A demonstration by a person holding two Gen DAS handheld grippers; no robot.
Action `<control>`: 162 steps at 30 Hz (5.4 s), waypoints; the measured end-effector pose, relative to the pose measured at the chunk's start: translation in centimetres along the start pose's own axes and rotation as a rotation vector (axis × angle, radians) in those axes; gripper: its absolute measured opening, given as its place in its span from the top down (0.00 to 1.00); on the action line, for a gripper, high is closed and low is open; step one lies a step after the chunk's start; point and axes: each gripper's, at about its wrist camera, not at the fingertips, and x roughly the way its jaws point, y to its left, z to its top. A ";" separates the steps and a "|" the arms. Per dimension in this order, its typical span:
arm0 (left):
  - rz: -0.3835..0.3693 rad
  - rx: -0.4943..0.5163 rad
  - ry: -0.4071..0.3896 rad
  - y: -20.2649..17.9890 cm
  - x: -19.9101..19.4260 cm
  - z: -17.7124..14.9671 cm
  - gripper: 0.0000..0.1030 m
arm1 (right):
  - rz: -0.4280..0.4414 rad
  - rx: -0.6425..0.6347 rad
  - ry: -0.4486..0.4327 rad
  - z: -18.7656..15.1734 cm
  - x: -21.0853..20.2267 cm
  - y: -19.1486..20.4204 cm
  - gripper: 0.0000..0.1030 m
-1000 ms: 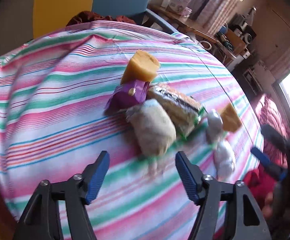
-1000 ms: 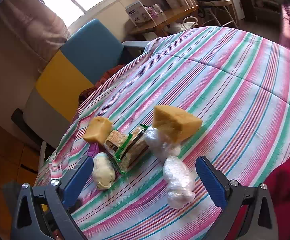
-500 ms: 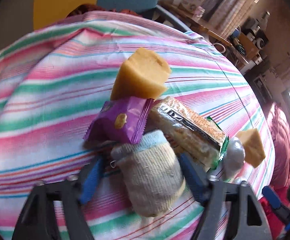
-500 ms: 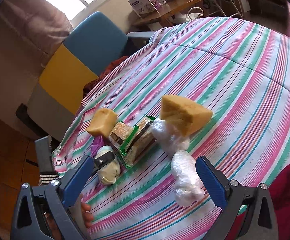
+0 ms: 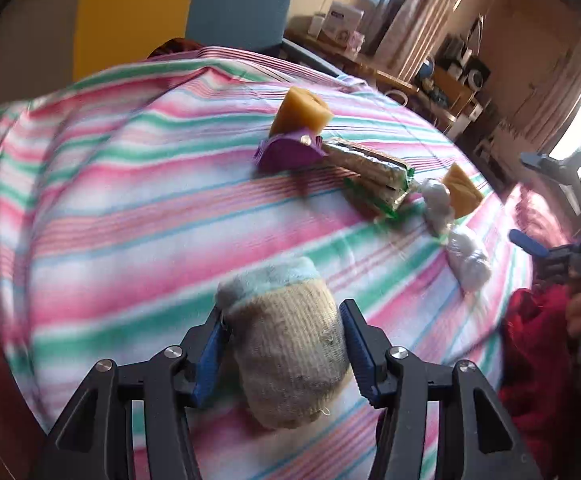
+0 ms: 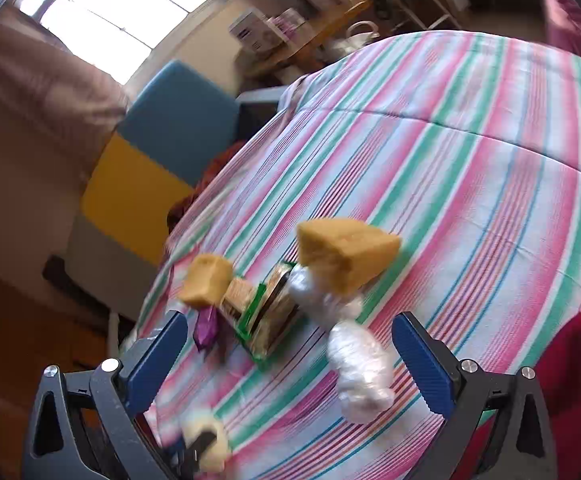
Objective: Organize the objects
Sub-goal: 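Hold the grey knit sock in the left tool while the right tool grasps a cracker packet, then lower the grey knit sock into the gold tray and open the left tool, then carry the cracker packet into the gold tray and release it with the right tool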
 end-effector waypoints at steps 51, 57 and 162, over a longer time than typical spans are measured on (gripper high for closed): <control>0.007 -0.005 -0.041 0.2 -2.5 -3.8 0.50 | -0.262 -0.857 0.507 -13.9 10.6 10.1 0.51; 0.039 0.018 -0.030 0.0 -3.4 -4.5 0.50 | -0.256 -0.855 0.499 -13.8 10.3 9.7 0.49; 0.576 -0.462 -0.385 18.7 -29.6 -15.0 0.32 | 0.283 -1.104 0.546 -30.2 5.7 32.3 0.53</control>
